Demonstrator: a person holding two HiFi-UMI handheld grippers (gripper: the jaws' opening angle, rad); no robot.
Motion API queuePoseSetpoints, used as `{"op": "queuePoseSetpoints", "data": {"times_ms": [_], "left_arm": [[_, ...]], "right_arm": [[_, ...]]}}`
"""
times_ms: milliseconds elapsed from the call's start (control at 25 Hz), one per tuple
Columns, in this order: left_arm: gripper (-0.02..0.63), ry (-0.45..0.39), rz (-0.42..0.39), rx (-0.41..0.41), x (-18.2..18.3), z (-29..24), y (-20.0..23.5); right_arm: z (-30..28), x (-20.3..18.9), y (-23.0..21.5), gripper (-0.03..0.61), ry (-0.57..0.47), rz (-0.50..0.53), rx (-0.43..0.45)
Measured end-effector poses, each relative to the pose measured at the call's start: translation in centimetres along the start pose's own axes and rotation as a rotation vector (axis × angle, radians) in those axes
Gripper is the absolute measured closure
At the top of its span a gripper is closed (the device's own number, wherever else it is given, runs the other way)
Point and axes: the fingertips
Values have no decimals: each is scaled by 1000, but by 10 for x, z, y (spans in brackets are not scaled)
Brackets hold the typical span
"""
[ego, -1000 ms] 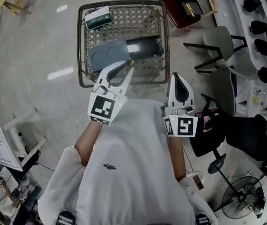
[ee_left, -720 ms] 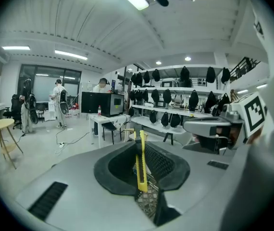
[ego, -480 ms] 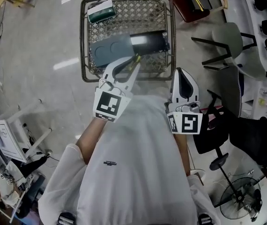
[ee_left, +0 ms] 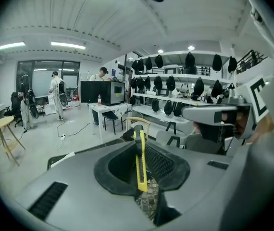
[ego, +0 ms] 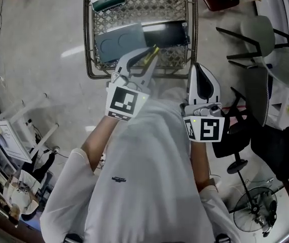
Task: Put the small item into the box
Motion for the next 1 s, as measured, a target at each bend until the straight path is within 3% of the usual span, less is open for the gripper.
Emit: {"op": "queuePoseSetpoints", "data": {"times_ms": [640, 880, 1000], "left_arm": [[558, 145, 45, 158, -98, -79, 23], [558, 170, 100, 236, -130, -102, 33], [558, 189, 167, 288, -150, -111, 39]], "right_arm": [[-18, -73, -32, 578, 116, -110, 42], [-20, -98, -45, 579, 153, -151, 43], [-20, -111, -48, 578, 171, -167, 52]]}}
Point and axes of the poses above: the fingertips, and each gripper's own axes: z backward along the fingers, y to its left, x out of its top, and after that the axes turned 10 degrees about -y, right-handed
